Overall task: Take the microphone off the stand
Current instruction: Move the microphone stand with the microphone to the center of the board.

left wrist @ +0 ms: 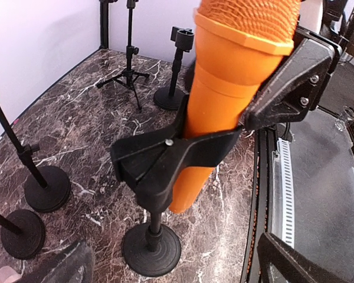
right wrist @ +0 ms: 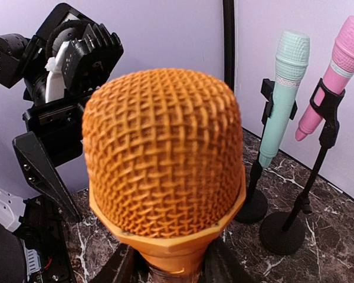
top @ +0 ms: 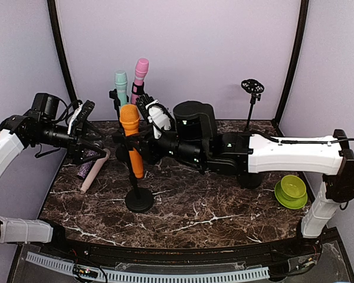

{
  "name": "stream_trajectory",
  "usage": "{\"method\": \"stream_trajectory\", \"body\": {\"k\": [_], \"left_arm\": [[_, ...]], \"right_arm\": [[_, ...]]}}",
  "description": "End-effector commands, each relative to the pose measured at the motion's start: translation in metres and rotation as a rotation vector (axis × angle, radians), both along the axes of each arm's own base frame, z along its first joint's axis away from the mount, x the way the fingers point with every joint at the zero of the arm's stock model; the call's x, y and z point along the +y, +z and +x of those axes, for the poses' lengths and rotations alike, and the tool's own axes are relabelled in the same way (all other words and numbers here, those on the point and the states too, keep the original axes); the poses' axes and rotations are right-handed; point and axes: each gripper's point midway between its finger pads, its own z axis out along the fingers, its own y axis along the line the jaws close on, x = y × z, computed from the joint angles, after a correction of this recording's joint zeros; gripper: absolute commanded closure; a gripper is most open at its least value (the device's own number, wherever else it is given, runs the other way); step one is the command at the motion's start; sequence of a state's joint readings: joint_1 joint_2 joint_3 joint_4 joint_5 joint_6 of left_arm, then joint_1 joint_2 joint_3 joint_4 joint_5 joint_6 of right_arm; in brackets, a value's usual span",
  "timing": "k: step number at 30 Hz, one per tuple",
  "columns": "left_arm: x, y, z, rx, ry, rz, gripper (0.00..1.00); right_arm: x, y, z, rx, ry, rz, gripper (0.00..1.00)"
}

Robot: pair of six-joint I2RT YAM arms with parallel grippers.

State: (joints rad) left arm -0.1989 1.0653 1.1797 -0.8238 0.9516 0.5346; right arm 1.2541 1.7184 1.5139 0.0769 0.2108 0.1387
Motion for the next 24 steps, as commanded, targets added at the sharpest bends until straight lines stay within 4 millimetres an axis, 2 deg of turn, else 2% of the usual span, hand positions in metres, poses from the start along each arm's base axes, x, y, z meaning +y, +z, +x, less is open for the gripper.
{"method": "stream_trajectory", "body": {"k": [1, 3, 4, 6, 12, 15, 19, 24], "left_arm": [[-0.006, 0.009, -0.014, -0.102, -0.119, -0.048, 0.01], [-0.008, 0.011, -0.011, -0.126, -0.145, -0.053, 0.01], [-0.009, 0.012, -0.009, -0.136, -0.156, -0.052, 0.01], [-0.011, 0.014, -0.005, -0.153, -0.183, -0.051, 0.01], [-0.018, 0.023, 0.004, -0.217, -0.278, -0.071, 0.03], [-0.021, 0.023, 0.011, -0.236, -0.306, -0.068, 0.06], [-0.028, 0.023, 0.013, -0.236, -0.352, -0.079, 0.1], [-0.035, 0.018, 0.001, -0.27, -0.428, -0.085, 0.15]], "right_arm": [[0.009, 0.036, -0.013, -0.004, 0.084, 0.136, 0.32], [0.012, 0.033, -0.015, 0.002, 0.099, 0.12, 0.17], [0.012, 0.033, -0.015, 0.003, 0.104, 0.115, 0.14], [0.013, 0.035, -0.016, 0.003, 0.114, 0.111, 0.14], [0.011, 0.045, -0.019, -0.011, 0.14, 0.123, 0.36], [0.013, 0.049, -0.02, -0.009, 0.154, 0.122, 0.42], [0.018, 0.046, -0.02, 0.002, 0.171, 0.103, 0.49], [0.02, 0.045, -0.018, 0.01, 0.171, 0.098, 0.6]]}}
